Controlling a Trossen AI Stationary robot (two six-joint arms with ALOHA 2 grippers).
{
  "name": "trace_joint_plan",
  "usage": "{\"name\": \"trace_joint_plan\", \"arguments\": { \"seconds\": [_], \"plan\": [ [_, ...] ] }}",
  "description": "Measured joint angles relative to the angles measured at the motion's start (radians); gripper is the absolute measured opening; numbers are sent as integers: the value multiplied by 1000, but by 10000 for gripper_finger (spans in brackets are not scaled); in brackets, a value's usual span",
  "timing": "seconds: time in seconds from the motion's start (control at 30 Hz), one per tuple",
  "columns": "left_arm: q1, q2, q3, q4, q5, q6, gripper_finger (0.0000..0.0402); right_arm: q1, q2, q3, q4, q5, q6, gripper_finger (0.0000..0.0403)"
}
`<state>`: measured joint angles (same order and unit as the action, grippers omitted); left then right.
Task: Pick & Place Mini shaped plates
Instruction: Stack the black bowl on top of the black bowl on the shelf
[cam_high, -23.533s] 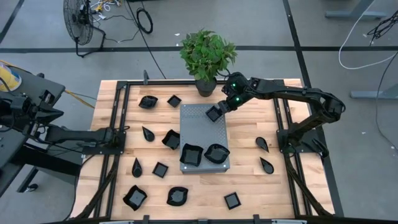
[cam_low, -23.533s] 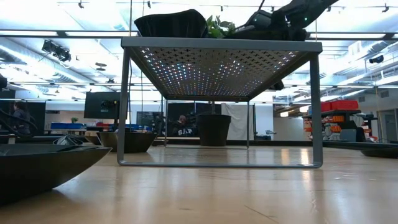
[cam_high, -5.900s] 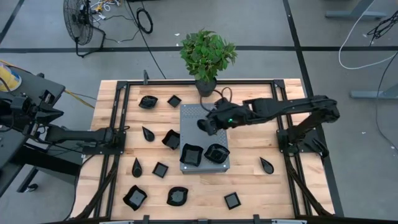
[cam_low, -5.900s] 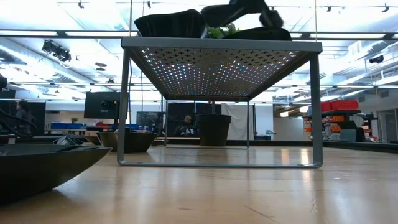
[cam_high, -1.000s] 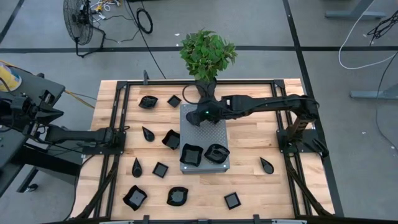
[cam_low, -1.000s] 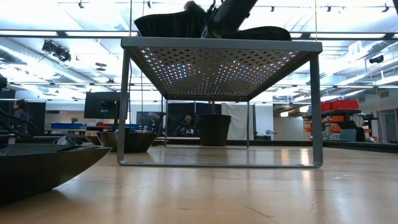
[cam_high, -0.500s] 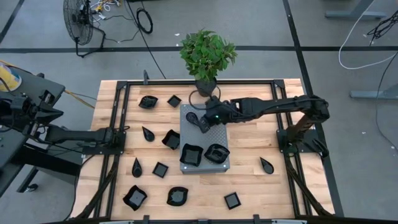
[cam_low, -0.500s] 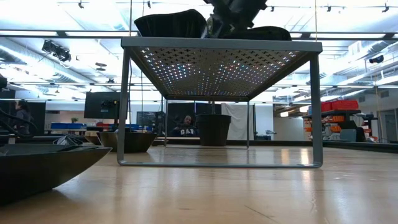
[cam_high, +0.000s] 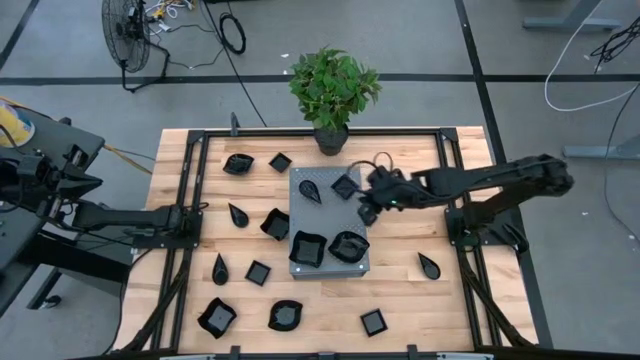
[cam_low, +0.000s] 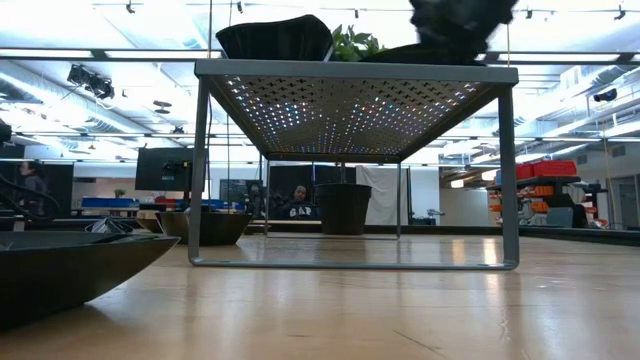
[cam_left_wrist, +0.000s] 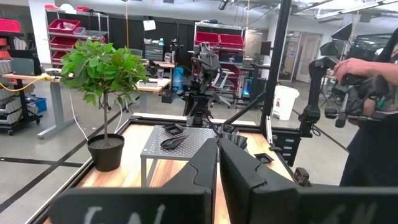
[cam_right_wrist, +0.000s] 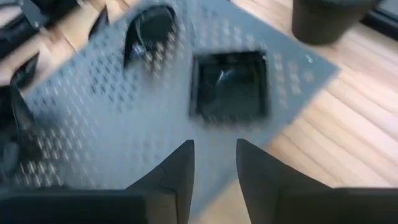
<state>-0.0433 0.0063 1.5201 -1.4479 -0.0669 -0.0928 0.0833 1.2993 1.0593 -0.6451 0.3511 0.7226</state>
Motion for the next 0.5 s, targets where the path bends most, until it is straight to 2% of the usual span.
{"name": "trace_joint_plan", "arguments": {
  "seconds": [0.27, 0.5],
  "plan": [
    [0, 0, 0, 0, 0, 0, 23, 57, -162, -142, -106, 0, 1, 121],
    [0, 0, 0, 0, 0, 0, 23, 131, -242, -238, -164, 0, -6, 121]
  ]
}}
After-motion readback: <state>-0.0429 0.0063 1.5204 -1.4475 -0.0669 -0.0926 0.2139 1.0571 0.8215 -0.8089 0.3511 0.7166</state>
